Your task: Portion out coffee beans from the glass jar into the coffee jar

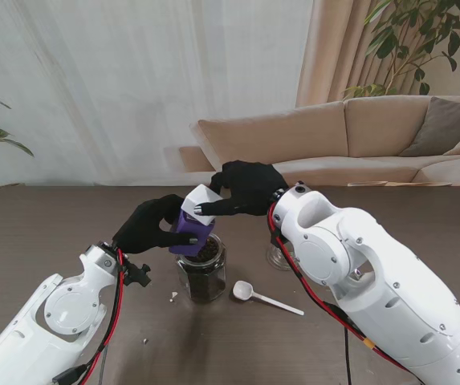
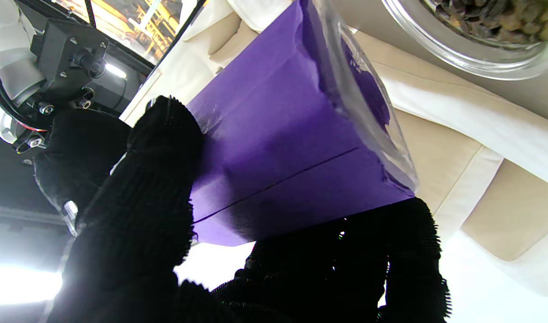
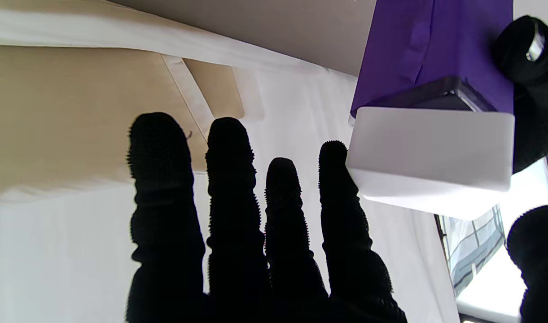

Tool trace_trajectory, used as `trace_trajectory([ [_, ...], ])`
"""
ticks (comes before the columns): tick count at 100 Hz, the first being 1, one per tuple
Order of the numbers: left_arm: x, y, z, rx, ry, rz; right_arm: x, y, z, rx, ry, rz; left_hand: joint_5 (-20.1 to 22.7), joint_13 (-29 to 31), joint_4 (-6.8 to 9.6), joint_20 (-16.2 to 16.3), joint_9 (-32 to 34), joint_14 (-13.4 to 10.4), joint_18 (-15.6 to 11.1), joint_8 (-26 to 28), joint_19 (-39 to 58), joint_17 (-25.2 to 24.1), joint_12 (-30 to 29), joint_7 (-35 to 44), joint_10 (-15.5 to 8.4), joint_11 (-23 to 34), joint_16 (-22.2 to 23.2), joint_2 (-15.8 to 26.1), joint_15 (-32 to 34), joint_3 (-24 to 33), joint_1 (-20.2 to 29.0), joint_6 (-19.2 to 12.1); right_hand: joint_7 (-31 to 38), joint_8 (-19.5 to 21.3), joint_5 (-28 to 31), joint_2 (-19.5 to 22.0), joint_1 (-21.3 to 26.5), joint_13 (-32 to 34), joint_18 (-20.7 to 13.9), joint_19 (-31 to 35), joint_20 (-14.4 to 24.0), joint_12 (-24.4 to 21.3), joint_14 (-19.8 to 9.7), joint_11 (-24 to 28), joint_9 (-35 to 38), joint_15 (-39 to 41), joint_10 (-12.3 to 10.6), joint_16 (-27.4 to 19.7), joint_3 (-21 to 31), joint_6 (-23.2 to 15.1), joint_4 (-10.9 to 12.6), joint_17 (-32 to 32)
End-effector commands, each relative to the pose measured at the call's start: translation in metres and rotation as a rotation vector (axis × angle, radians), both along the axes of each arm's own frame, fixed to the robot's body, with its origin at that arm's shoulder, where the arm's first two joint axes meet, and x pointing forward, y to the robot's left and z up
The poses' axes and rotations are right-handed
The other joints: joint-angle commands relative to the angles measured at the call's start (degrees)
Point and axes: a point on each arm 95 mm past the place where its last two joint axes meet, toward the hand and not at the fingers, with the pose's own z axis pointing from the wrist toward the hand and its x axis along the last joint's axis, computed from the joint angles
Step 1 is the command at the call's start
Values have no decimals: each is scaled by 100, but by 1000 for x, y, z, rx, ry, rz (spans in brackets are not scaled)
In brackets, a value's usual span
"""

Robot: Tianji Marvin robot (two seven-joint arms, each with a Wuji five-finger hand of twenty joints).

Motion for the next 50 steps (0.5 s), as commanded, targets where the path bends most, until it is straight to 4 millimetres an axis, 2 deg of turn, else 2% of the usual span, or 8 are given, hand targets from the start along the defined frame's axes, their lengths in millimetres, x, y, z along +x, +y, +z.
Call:
trace_trajectory([
  [1,0,-3,2,-3,-1,-15,-5,5,-4,-12,8,27,197,133,412,143,348,93,-330,338,269,-3,148,2708,-588,514,95,931,74,1298,1367,-250,-109,23,-137,-399,233,117,101,152,114,156,-109,52,109,93,-91,66,28,-54,173,-2262],
  [10,-1,-3,1,-4,-2,-14,-7,6,-4,-23,5,43,206,131,411,143,346,91,-334,335,267,-8,148,2707,-590,514,96,927,74,1300,1368,-239,-139,52,-380,-805,830,154,96,131,80,219,-150,118,157,81,-154,59,267,-84,227,-2257],
  [16,-1,-4,1,-4,-2,-13,-7,6,-4,-29,1,54,203,132,410,144,341,95,-336,337,267,-9,147,2710,-584,512,97,931,75,1300,1363,-244,-82,109,-574,-997,1196,193,72,88,4,232,-196,90,160,7,-210,26,615,-263,187,-2244],
  [23,-1,-4,1,-4,-3,-12,-8,6,-4,-29,-3,56,204,134,410,145,347,98,-334,338,267,-9,150,2713,-591,517,98,926,76,1301,1364,-243,-28,140,-735,-1286,1392,225,54,81,-67,219,-236,71,168,-60,-246,9,1307,-361,74,-2248],
  [31,-1,-4,1,-5,-3,-10,-7,7,-4,-23,-8,60,202,126,410,144,340,98,-335,336,262,-16,149,2711,-585,514,98,926,74,1304,1367,-239,2,128,-1024,-1801,1614,222,19,62,-118,161,-251,59,121,-125,-281,-10,2015,-539,-107,-2272],
  [50,-1,-5,1,-3,-1,-10,-6,9,-4,-55,-36,75,207,124,408,145,344,99,-335,330,259,-20,148,2708,-582,516,99,931,71,1305,1362,-239,-72,-15,-1507,-2910,2012,285,-80,61,-188,41,-351,25,51,-221,-414,-49,2896,-802,-278,-2227],
])
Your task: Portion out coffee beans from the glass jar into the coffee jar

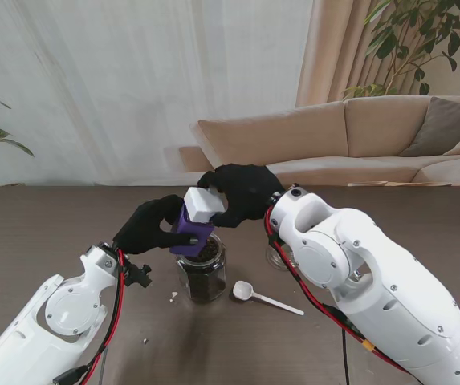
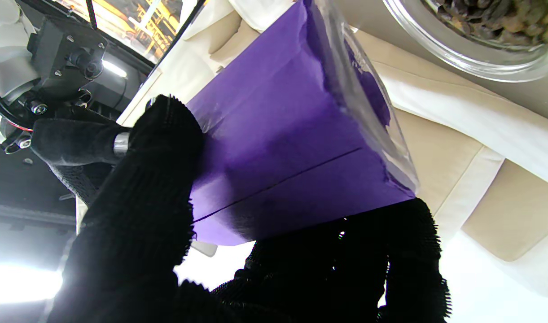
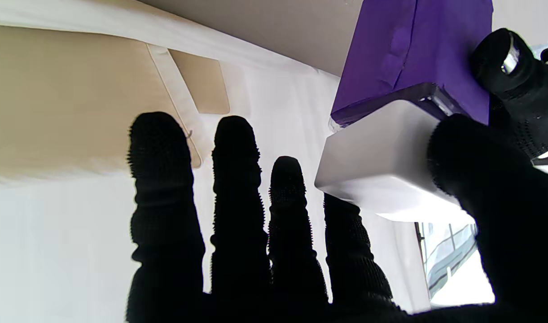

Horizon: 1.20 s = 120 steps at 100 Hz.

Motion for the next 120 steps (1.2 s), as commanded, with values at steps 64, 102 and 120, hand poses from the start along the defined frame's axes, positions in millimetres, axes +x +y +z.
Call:
trace_trajectory([
  [64,0,-6,1,14,7,-19,-8,0,20,48,-32,-98,212,128,411,148,342,96,-332,328,249,-31,157,2654,-568,519,103,947,64,1298,1353,-244,776,-49,1165,2913,-2026,226,178,197,174,-376,208,-328,201,171,318,35,-2876,400,209,-2117],
  [102,-1,-6,1,13,8,-17,-17,16,13,-74,9,-158,213,116,414,145,338,98,-341,327,235,-44,157,2654,-566,520,105,943,55,1297,1358,-238,923,216,3093,3115,-2027,724,162,550,140,-237,220,-329,971,617,279,185,-2987,284,272,-1798],
  [120,-2,-5,2,15,4,-14,-22,15,13,-86,33,-106,211,125,416,144,346,93,-341,329,232,-43,163,2659,-581,529,107,943,58,1299,1359,-246,148,143,2520,2324,-1105,646,127,477,38,-205,138,-481,885,471,155,153,-2558,-112,338,-1931],
])
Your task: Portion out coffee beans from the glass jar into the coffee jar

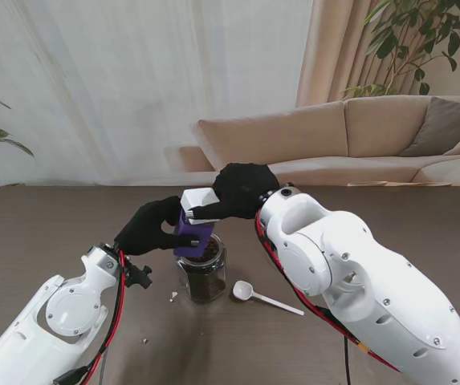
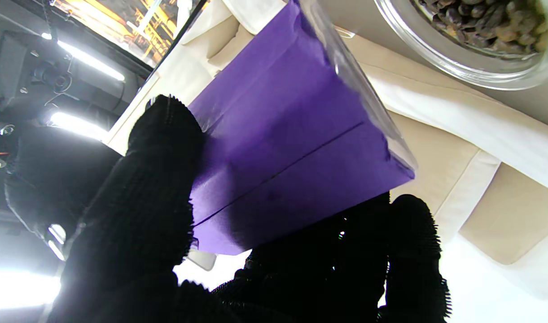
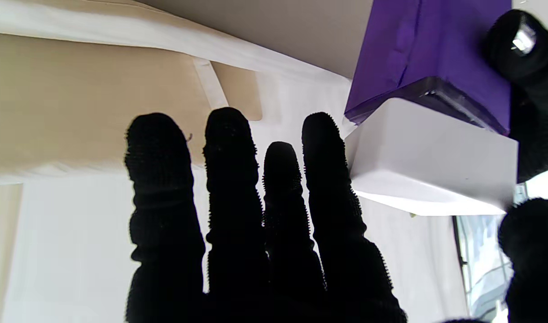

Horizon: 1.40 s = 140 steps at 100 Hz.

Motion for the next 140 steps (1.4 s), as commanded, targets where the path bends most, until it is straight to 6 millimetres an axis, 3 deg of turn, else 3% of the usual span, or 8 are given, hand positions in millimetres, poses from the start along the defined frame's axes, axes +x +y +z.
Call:
trace_trajectory([
  [1,-2,-3,3,2,-3,-11,-7,2,-1,-9,27,31,213,126,416,143,343,96,-342,350,232,-43,187,2605,-579,527,105,942,58,1301,1358,-244,-398,-5,-413,-349,225,101,125,124,-61,112,-51,-84,-49,-53,-92,66,498,-770,147,-2026],
  [25,-3,-2,3,6,-1,-10,-6,-3,1,-53,16,31,217,122,417,144,345,101,-340,347,233,-39,184,2603,-569,523,106,941,53,1303,1361,-235,-633,-14,-1347,-753,509,106,64,67,-90,115,-127,-60,-171,-125,-118,54,1508,-703,-4,-2058],
  [45,-3,0,4,22,-8,-15,-8,-10,2,-1,45,-9,239,174,425,162,376,91,-321,357,273,14,216,2613,-578,548,122,911,90,1327,1374,-224,-173,47,-1247,-380,-148,37,314,-25,-97,26,142,-95,-339,-321,185,-4,595,-184,62,-2108],
  [66,-2,-1,4,43,-14,-30,-12,-9,7,32,66,-80,267,197,447,233,411,122,-302,376,374,31,266,2633,-581,578,170,852,174,1424,1324,-224,-260,51,-1273,506,-1252,32,594,-172,-85,-38,458,-186,-348,-631,354,-106,175,235,82,-2163],
  [90,-1,-4,6,62,-21,-50,-12,7,2,9,50,-127,316,254,447,317,475,138,-304,371,465,73,272,2660,-596,582,200,769,235,1599,1208,-258,-377,-78,-591,768,-1599,310,693,-77,-22,-49,503,-208,20,-604,373,-95,133,-12,132,-1959],
  [110,-2,-4,6,60,-19,-56,-13,16,-4,-45,48,-125,321,266,443,338,492,144,-293,365,477,80,271,2669,-600,588,203,744,243,1665,1176,-262,-327,-48,-370,495,-1351,446,684,-19,-28,-22,454,-183,125,-583,353,-90,281,9,167,-1845],
  [124,-2,-5,6,58,-21,-56,-13,18,-7,-76,33,-114,322,257,437,343,485,142,-295,361,474,78,270,2672,-595,584,201,742,238,1688,1167,-265,-37,100,74,342,-955,597,657,37,-74,0,352,-153,340,-547,254,-85,278,-533,160,-1741],
  [140,-3,-5,7,54,-25,-53,-12,15,-7,-91,66,-92,322,257,430,348,484,148,-295,353,471,78,269,2668,-598,581,200,743,234,1707,1163,-255,-209,102,-157,-63,-129,536,612,10,-129,15,276,-192,323,-582,180,-85,266,-671,197,-1832],
])
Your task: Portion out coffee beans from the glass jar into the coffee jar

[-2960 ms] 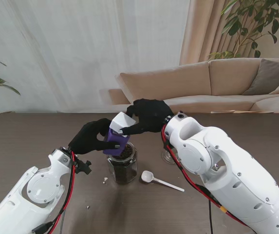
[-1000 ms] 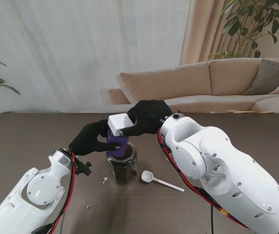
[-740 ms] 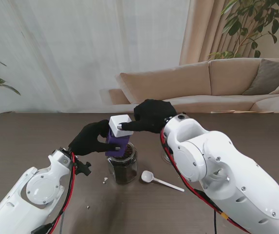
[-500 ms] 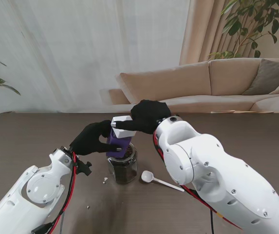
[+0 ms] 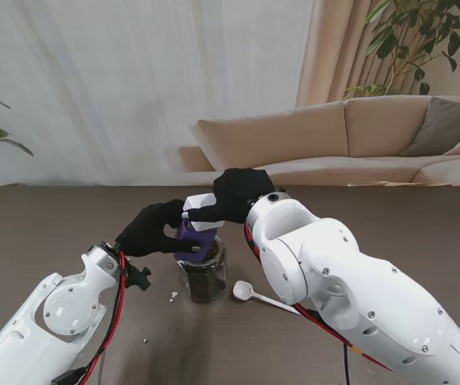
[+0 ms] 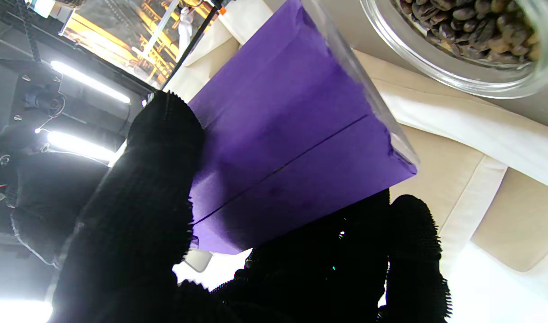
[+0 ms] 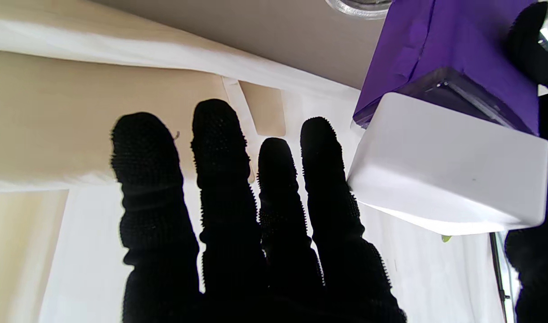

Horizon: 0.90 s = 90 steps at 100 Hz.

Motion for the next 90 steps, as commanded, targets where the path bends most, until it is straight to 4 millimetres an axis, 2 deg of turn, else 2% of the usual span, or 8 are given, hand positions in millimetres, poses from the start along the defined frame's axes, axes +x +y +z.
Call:
trace_trajectory([
  [1,-1,-3,4,-5,-10,-14,-2,1,-6,-20,43,23,326,248,430,191,462,137,-315,376,401,65,227,2569,-599,548,72,854,131,1708,1161,-254,-113,98,-50,-177,398,104,146,122,-132,39,-78,17,22,-14,-54,-6,45,-783,128,-1838],
  [15,-2,-3,6,-8,-17,-10,0,-3,-5,-36,61,46,325,255,425,194,468,129,-310,377,394,62,228,2574,-600,548,71,848,131,1721,1159,-259,-449,98,-849,-607,1152,-20,-31,82,-138,93,-228,59,-205,-43,-191,6,82,-1042,190,-1960],
  [23,-2,-3,6,-9,-20,-8,0,-5,-6,-31,67,63,328,252,422,194,470,137,-307,375,391,61,229,2572,-597,549,71,844,128,1724,1154,-254,-507,221,-1253,-1008,1115,-155,-104,39,-116,85,-242,85,-343,-100,-324,-10,1057,-1320,86,-2064],
  [38,-3,-2,7,-9,-21,-6,3,-8,-7,-10,49,90,325,252,419,197,467,144,-305,376,388,62,228,2573,-589,545,70,846,126,1732,1155,-257,-641,181,-1873,-1636,1633,-280,-203,-64,-137,49,-294,80,-492,-234,-447,-65,1636,-1590,-167,-2181],
  [45,-3,-2,7,-11,-21,-5,4,-10,-7,-10,29,103,321,246,416,198,465,134,-305,378,387,62,227,2572,-589,544,70,855,123,1731,1151,-256,-635,176,-2008,-1988,1798,-353,-283,-102,-146,30,-313,68,-530,-296,-612,-87,1742,-1736,-234,-2255],
  [56,-3,-3,7,-18,-18,-3,7,-11,-8,-9,-18,116,321,238,414,197,462,146,-302,374,378,51,226,2565,-583,543,70,852,119,1731,1156,-248,-549,155,-2394,-2988,1743,-330,-383,-86,-144,-16,-420,106,-645,-280,-810,-63,2760,-2029,-384,-2235],
  [71,-3,-3,8,-19,-17,-1,8,-13,-7,-1,-55,137,322,244,414,198,464,144,-307,376,374,53,222,2565,-576,544,71,859,122,1729,1155,-250,-530,111,-2696,-3889,1753,-415,-450,-123,-170,-84,-460,101,-799,-335,-912,-86,3509,-2079,-479,-2290],
  [90,-3,-4,8,-21,-13,1,9,-16,-5,3,-43,167,318,236,413,201,459,147,-303,377,372,45,220,2563,-582,546,73,864,121,1722,1145,-253,-572,58,-2889,-4066,1409,-586,-414,-202,-194,-139,-409,25,-1004,-423,-856,-107,3611,-1947,-558,-2408],
])
